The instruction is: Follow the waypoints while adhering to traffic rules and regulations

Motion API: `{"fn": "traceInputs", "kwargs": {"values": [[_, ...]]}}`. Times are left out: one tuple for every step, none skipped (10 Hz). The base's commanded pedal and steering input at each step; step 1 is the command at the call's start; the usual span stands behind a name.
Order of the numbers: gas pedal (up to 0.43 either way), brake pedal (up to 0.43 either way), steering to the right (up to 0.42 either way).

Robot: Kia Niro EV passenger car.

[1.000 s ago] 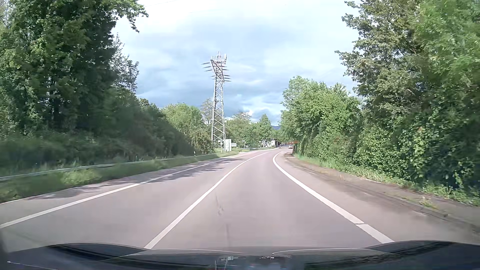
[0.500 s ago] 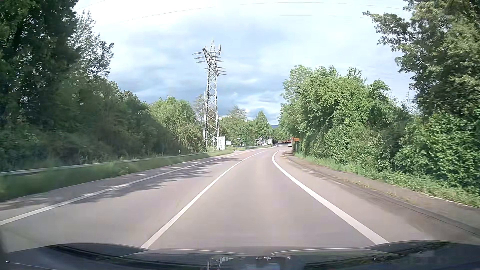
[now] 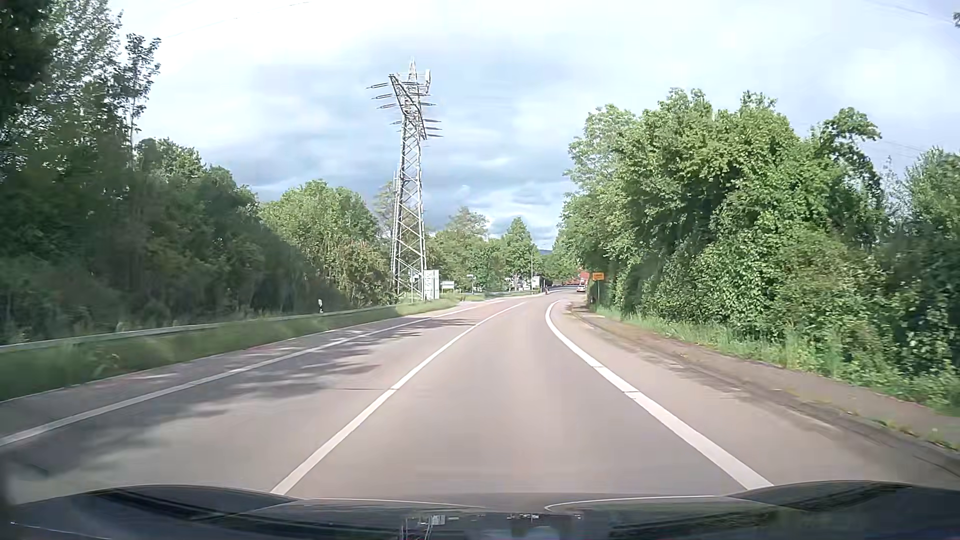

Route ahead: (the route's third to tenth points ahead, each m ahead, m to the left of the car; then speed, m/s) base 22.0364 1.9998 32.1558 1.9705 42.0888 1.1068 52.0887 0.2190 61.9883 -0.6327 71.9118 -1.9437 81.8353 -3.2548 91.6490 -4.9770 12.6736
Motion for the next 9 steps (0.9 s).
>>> {"fn": "traceInputs", "kwargs": {"values": [[0.067, 0.0, 0.007], [0.0, 0.0, 0.007], [0.0, 0.0, 0.007], [0.0, 0.0, 0.007], [0.0, 0.0, 0.006], [0.0, 0.0, 0.005], [0.0, 0.0, 0.005], [0.0, 0.0, 0.005], [0.0, 0.0, 0.005]]}}
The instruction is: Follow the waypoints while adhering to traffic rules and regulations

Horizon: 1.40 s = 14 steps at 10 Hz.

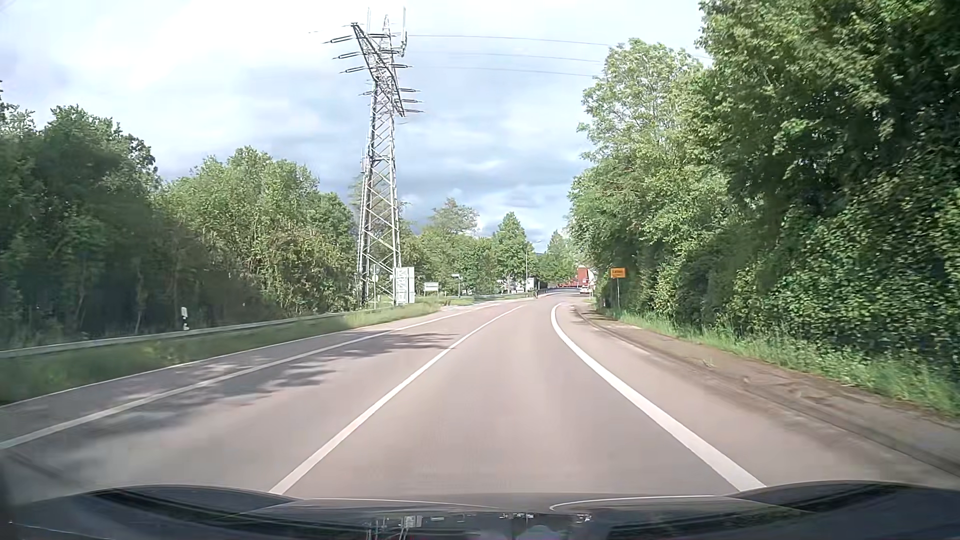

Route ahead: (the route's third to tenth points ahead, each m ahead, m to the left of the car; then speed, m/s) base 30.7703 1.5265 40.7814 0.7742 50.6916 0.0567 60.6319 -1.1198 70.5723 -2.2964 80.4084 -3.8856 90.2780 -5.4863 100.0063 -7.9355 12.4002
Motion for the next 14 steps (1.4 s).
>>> {"fn": "traceInputs", "kwargs": {"values": [[0.0, 0.0, 0.005], [0.0, 0.0, 0.006], [0.0, 0.0, 0.007], [0.0, 0.0, 0.006], [0.0, 0.0, 0.006], [0.0, 0.0, 0.006], [0.0, 0.0, 0.006], [0.0, 0.0, 0.006], [0.0, 0.0, 0.006], [0.008, 0.0, 0.006], [0.02, 0.0, 0.007], [0.02, 0.0, 0.007], [0.02, 0.0, 0.007], [0.028, 0.0, 0.008]]}}
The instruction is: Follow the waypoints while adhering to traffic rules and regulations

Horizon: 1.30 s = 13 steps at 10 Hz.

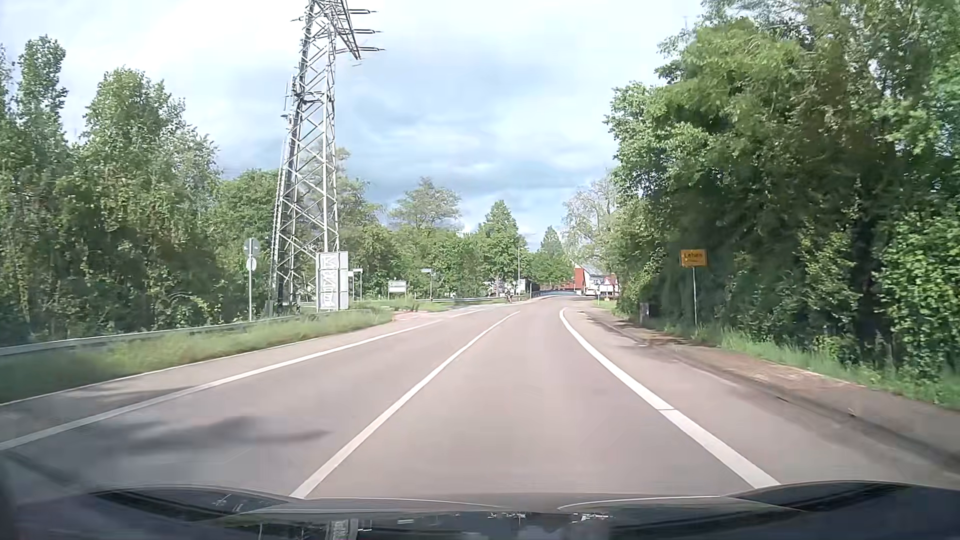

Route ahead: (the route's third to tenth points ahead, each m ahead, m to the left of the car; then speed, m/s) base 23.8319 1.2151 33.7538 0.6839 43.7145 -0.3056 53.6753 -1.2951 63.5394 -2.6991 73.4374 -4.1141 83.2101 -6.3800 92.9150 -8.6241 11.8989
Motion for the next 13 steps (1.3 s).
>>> {"fn": "traceInputs", "kwargs": {"values": [[0.028, 0.0, 0.01], [0.028, 0.0, 0.011], [0.028, 0.0, 0.012], [0.028, 0.0, 0.013], [0.028, 0.0, 0.015], [0.028, 0.0, 0.017], [0.028, 0.0, 0.017], [0.028, 0.0, 0.018], [0.028, 0.0, 0.017], [0.028, 0.0, 0.018], [0.028, 0.0, 0.018], [0.028, 0.0, 0.018], [0.028, 0.0, 0.017]]}}
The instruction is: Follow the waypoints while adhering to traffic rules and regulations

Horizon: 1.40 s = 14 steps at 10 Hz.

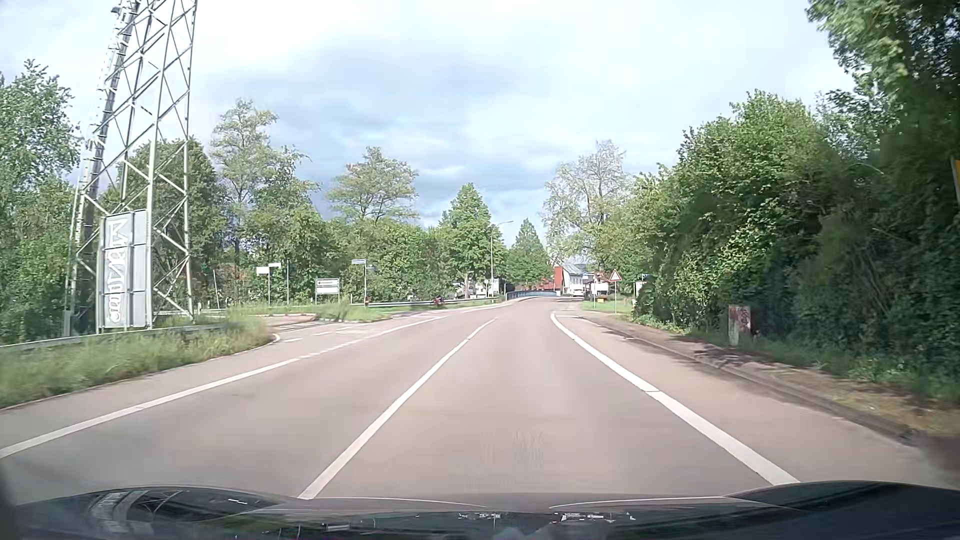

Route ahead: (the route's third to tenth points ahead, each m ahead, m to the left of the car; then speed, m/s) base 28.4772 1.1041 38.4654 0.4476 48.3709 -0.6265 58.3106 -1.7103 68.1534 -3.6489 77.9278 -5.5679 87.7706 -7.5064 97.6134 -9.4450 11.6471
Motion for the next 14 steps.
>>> {"fn": "traceInputs", "kwargs": {"values": [[0.028, 0.0, 0.017], [0.028, 0.0, 0.017], [0.028, 0.0, 0.016], [0.028, 0.0, 0.015], [0.028, 0.0, 0.015], [0.028, 0.0, 0.015], [0.028, 0.0, 0.014], [0.028, 0.0, 0.014], [0.028, 0.0, 0.014], [0.028, 0.0, 0.012], [0.028, 0.0, 0.012], [0.028, 0.0, 0.012], [0.028, 0.0, 0.012], [0.028, 0.0, 0.012]]}}
